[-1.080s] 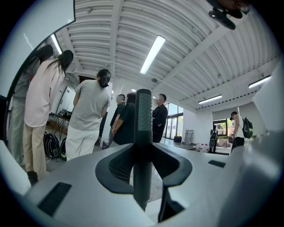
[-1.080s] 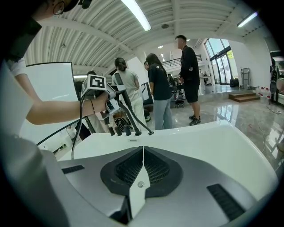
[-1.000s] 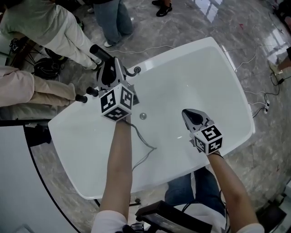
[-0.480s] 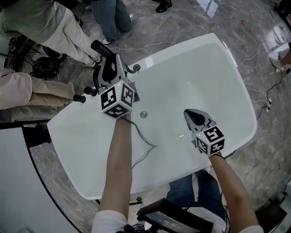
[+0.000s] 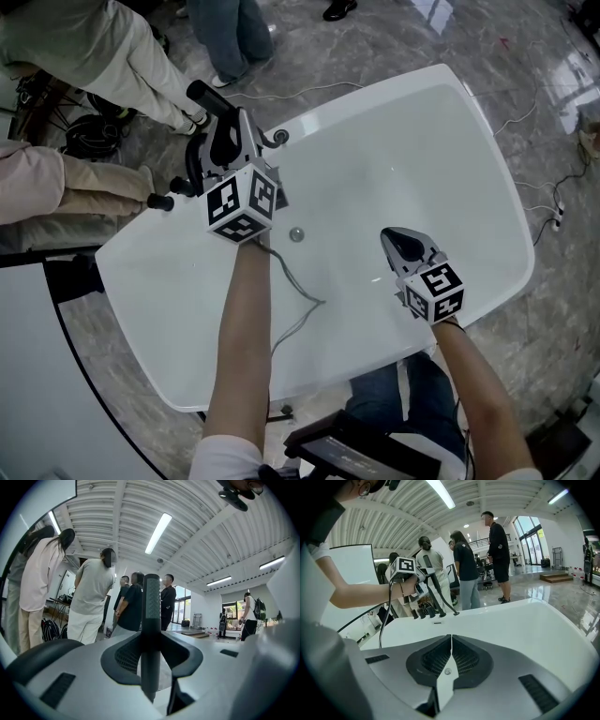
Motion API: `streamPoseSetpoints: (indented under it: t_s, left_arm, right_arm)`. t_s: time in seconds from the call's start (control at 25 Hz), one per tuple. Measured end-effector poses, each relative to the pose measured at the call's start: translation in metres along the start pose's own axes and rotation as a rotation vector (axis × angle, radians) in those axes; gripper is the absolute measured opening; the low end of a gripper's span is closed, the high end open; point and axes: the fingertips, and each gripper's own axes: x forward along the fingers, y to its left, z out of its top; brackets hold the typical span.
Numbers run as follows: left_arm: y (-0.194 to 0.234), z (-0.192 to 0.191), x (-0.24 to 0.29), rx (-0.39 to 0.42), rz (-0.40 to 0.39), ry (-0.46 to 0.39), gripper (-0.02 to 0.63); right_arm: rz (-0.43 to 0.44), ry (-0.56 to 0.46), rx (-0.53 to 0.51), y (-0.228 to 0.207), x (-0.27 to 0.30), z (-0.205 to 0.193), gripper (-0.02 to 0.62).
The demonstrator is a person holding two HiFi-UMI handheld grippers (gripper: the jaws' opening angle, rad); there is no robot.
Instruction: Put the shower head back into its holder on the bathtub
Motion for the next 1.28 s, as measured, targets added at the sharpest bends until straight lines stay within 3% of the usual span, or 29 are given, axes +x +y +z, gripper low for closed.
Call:
streamPoseSetpoints:
  t_s: [1.28]
  left_arm:
    - [-0.006,-0.041,0.027,0.097,-0.027,0.01,0.123]
  right_arm:
    - [0.021,0.028,0.072,-0.01,0.018,-0.045,0.008]
